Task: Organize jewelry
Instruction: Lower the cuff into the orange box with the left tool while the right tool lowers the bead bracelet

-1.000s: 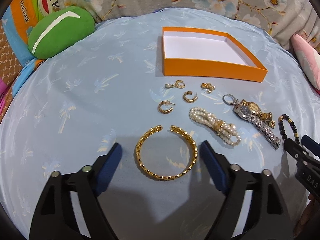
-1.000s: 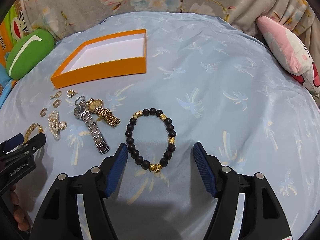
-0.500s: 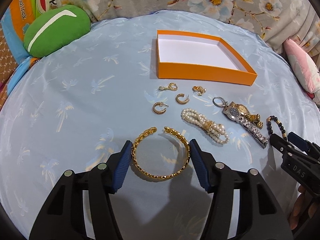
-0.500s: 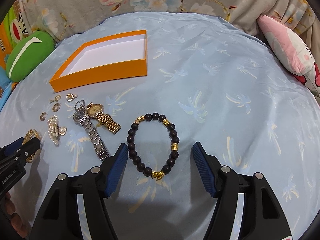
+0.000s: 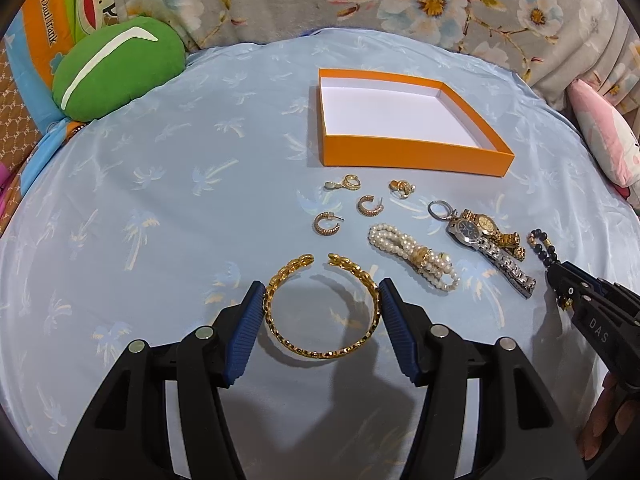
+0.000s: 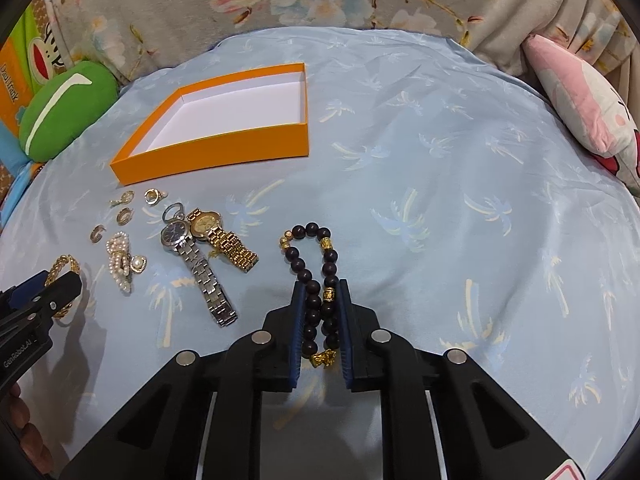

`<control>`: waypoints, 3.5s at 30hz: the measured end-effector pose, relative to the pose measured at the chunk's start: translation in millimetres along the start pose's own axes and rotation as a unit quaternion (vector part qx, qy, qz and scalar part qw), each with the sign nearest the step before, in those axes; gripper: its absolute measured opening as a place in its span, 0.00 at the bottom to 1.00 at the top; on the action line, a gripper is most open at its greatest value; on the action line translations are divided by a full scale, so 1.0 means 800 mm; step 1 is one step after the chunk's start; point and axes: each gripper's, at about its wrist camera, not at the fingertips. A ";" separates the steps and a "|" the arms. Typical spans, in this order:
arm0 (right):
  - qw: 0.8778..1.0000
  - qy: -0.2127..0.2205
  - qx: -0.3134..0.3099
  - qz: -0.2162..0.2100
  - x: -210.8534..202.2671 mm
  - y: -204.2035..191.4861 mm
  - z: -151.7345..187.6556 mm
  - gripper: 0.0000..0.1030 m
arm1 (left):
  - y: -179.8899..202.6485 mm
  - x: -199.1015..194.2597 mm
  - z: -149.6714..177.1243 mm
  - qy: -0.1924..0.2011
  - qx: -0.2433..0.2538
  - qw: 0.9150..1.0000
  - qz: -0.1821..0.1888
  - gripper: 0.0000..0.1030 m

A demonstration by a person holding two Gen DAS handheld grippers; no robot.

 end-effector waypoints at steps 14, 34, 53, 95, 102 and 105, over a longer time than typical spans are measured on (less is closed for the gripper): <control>1.000 0.027 -0.009 -0.002 -0.024 0.008 -0.015 0.00 | -0.002 -0.019 -0.014 0.021 0.001 1.000 0.004 0.55; 1.000 0.002 0.006 -0.006 0.002 0.020 -0.011 0.07 | 0.006 -0.008 -0.010 0.007 0.012 1.000 0.007 0.55; 0.993 0.104 -0.027 -0.052 -0.051 0.005 -0.154 0.07 | 0.036 -0.011 -0.113 0.072 0.036 0.997 0.002 0.55; 0.996 0.024 -0.029 -0.078 0.189 -0.007 -0.298 0.10 | 0.109 0.203 -0.271 0.019 0.052 0.998 -0.003 0.61; 0.997 0.036 -0.024 -0.070 0.183 -0.006 -0.297 0.21 | 0.107 0.200 -0.271 0.029 0.051 0.998 -0.009 0.71; 0.997 0.042 -0.019 -0.069 0.180 -0.004 -0.296 0.20 | 0.106 0.199 -0.272 0.033 0.048 0.998 -0.009 0.71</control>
Point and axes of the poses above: each gripper's, at about its wrist camera, not at the fingertips, and x roughly the way its jaws point, y to its right, z to its underside, and after that the axes turned 10 degrees about -x, right-handed
